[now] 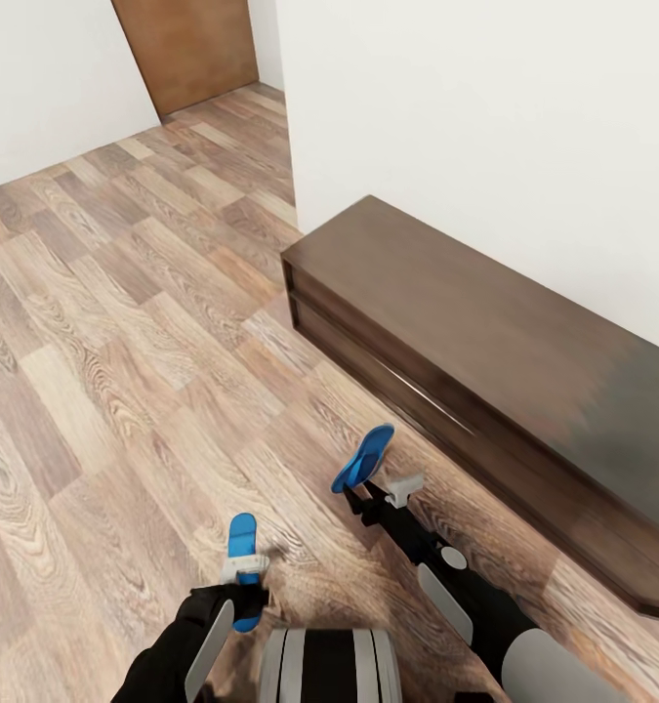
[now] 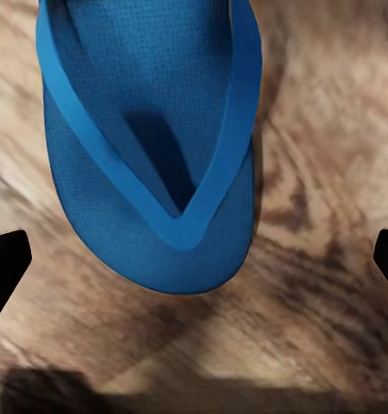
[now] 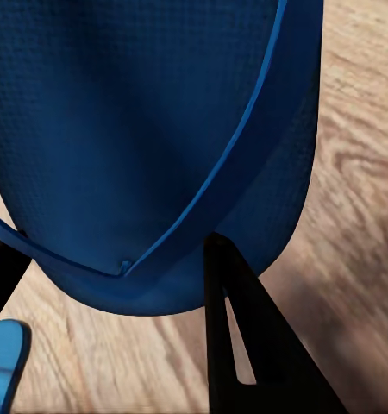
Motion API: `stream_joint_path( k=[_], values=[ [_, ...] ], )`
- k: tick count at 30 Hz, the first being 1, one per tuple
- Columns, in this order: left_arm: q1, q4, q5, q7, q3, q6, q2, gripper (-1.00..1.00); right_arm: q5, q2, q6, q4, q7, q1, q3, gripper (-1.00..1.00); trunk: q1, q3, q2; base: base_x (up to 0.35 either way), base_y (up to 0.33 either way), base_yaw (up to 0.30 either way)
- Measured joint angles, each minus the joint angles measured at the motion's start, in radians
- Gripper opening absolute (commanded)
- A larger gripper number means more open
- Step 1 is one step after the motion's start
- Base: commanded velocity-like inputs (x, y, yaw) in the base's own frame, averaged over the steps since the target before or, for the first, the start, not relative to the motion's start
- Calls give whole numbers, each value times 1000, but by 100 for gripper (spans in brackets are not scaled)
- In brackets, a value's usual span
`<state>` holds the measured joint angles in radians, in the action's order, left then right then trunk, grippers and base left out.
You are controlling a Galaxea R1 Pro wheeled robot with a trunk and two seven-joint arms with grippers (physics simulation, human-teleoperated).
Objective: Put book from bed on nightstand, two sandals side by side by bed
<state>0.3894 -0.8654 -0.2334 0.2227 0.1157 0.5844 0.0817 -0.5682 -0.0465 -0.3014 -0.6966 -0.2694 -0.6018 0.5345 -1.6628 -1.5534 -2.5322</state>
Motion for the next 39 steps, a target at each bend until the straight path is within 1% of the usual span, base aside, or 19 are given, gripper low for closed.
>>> stream_joint_path(
  k=[2, 11, 16, 22, 24, 35, 39],
  values=[
    [0, 0, 0, 0, 0, 0, 0, 100, 0, 0, 0, 0, 0, 0, 0, -100, -1, -8, 0, 0, 0, 0],
    [0, -1, 0, 0, 0, 0, 0, 100, -1, -2, 0, -3, 0, 0, -1, -100, -1, -8, -1, 0, 0, 0],
    [0, -2, 0, 0, 0, 0, 0, 100, -1, -3, 0, -5, 0, 0, -3, -100, -3, -27, -2, 0, 0, 0],
    [0, -2, 0, 1, 0, -18, 0, 100, -2, -3, 0, -5, 0, 0, -3, -100, -3, -27, -2, 5, 0, 0],
    [0, -2, 0, 2, 0, -24, 0, 100, -2, -3, 0, -5, 0, 0, -3, -100, -3, -27, -2, 197, 0, 0],
    [0, -2, 0, 3, -1, -27, 0, 100, -1, -2, 0, -4, 0, 0, -3, -100, -3, -27, -2, 38, 0, 0],
    [0, -2, 0, 3, -2, -27, -1, 100, 0, -1, 0, -4, 0, 0, -3, -100, -3, -27, -2, 156, 0, 0]
  ],
)
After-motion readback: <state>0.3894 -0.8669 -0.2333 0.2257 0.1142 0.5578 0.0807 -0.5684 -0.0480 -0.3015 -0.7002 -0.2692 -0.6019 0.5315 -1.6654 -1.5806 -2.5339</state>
